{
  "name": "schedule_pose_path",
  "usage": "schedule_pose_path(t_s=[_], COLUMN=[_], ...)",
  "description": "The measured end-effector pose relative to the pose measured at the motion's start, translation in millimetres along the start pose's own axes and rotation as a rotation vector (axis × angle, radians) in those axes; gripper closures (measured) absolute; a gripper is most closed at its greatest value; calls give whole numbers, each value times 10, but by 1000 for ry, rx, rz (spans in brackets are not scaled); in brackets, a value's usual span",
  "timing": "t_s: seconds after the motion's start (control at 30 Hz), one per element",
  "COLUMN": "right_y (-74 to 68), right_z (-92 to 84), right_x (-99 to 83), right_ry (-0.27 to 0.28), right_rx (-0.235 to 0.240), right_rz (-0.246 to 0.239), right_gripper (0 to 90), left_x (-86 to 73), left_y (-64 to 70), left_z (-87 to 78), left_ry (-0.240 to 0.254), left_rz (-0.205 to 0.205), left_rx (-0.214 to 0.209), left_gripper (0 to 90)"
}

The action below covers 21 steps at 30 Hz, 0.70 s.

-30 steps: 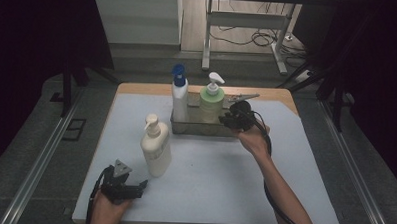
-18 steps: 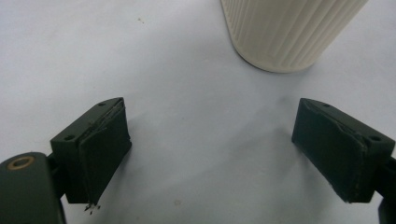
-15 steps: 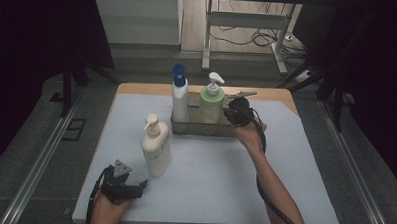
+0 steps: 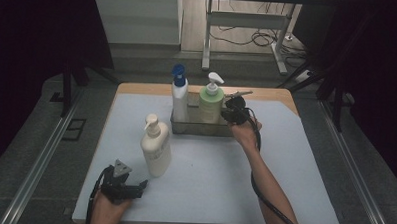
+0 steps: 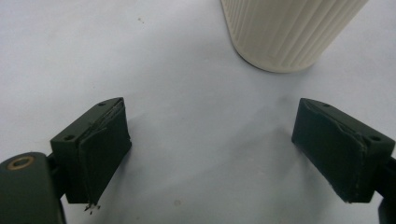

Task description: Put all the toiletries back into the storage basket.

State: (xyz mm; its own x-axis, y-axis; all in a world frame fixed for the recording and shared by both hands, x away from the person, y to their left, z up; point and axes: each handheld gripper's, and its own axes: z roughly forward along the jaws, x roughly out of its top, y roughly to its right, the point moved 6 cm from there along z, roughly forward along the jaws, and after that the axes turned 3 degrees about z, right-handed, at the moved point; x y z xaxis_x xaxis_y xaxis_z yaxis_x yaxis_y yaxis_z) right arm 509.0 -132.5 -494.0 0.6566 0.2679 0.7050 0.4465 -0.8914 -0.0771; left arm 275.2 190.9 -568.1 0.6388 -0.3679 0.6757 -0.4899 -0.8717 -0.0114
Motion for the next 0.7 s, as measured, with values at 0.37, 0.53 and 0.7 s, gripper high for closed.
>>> schedule_pose_path(t_s=[0.37,0.53,0.7], right_y=[-63,-127,-205], right_z=[48,62,76], right_x=[-20,-14,-9], right_ry=[-9,-8,-10], right_rx=[-1,6,19], right_rz=[-4,-14,-25], right_gripper=[894,894,894], left_x=[1,0,1], left_y=[0,-1,0], left_z=[1,0,1], left_ry=[0,-1,1], left_rz=[-1,1,-1], left_rx=[-1,0,-1], left_gripper=[107,107,107])
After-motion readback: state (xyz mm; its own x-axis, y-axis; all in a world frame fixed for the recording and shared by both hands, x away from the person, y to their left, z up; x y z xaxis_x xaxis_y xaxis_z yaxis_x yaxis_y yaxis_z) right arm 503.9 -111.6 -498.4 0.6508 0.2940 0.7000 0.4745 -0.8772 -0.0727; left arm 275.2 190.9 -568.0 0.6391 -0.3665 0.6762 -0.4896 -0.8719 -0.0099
